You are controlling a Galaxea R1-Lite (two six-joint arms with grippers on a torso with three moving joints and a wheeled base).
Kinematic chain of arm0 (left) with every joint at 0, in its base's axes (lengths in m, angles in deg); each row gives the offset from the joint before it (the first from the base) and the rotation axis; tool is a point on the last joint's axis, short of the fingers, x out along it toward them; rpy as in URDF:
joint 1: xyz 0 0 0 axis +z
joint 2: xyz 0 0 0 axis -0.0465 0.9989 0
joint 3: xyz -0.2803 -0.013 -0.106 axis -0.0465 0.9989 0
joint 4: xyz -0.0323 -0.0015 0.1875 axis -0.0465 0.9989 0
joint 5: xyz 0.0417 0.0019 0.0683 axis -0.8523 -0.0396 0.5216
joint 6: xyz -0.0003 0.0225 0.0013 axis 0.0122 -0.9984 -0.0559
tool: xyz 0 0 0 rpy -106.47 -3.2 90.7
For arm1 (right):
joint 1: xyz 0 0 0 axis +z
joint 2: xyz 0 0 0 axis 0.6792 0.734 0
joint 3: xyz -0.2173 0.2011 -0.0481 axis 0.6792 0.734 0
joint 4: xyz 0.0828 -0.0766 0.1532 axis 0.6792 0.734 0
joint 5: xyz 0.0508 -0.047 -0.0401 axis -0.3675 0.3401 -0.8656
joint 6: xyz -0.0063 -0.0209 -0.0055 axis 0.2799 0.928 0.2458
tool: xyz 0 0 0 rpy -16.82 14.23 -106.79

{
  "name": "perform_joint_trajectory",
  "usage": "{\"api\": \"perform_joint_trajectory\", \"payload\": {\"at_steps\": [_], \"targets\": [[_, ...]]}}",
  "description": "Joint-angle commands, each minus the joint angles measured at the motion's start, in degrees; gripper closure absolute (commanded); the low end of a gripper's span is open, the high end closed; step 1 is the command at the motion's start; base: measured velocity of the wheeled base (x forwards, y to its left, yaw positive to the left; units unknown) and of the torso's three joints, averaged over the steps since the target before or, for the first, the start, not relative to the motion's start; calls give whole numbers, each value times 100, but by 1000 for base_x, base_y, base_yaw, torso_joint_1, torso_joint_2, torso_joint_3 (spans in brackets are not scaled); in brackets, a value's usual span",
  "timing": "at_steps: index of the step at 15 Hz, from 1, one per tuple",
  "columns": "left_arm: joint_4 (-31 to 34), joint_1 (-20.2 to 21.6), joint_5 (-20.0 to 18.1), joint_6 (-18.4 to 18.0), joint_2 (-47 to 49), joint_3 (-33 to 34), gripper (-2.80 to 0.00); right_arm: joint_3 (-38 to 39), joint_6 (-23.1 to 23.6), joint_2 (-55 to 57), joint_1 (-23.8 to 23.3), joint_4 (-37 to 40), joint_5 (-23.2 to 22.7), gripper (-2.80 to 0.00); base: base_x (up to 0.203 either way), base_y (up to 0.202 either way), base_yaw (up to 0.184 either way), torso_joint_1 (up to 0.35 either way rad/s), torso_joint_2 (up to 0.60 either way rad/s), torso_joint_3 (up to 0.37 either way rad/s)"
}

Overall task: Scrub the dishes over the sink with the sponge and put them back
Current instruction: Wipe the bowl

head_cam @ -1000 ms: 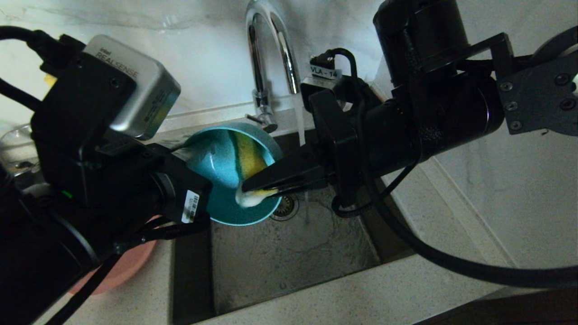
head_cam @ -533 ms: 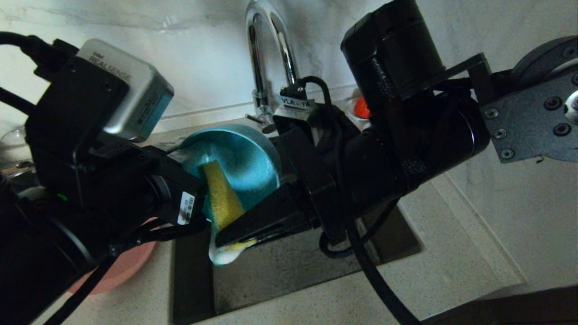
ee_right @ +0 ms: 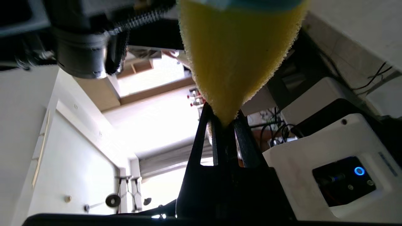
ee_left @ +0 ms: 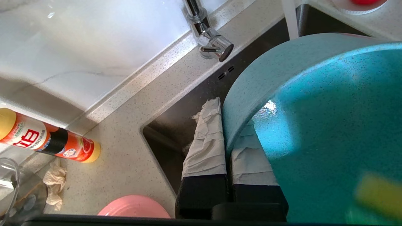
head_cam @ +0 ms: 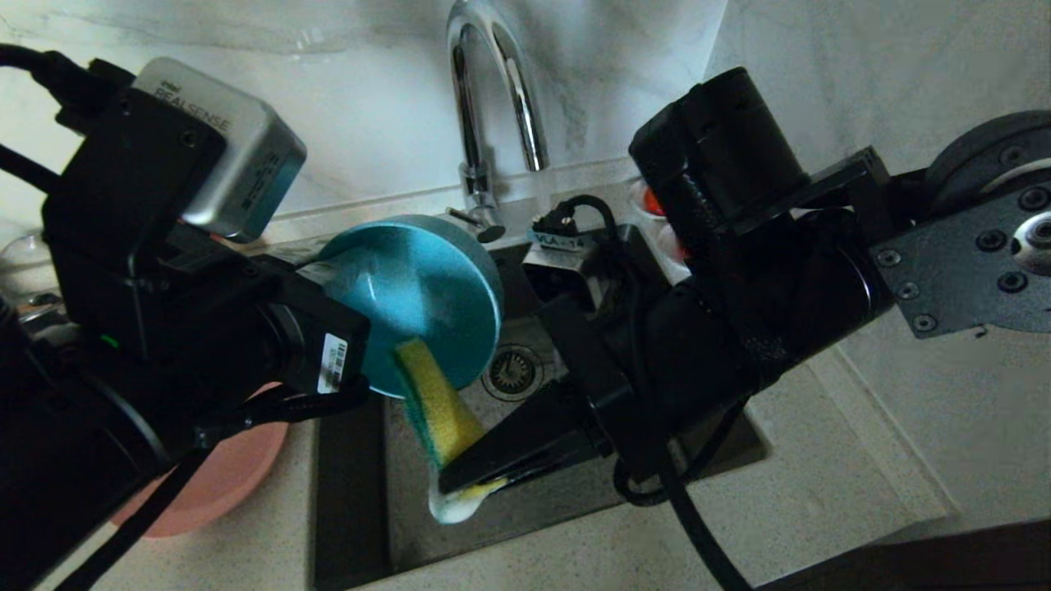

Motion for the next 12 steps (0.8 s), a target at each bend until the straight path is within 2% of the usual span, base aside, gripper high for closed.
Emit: {"api": "perform_joint_trajectory", "payload": {"at_steps": [1,7,12], "targets": [[-17,-2,33,-9,-12,23,0,-89,-15,-126,-202,-5,-28,0,0,0,0,0,0,0],[-17,-11,34,-17,-21,75,0,-756,-41,-45,-421,34,-19,0,0,0,0,0,0,0],[-18,-2,26,45,-21,330,0,-876,-50,-239,-464,208,-20,0,0,0,0,0,0,0]]}}
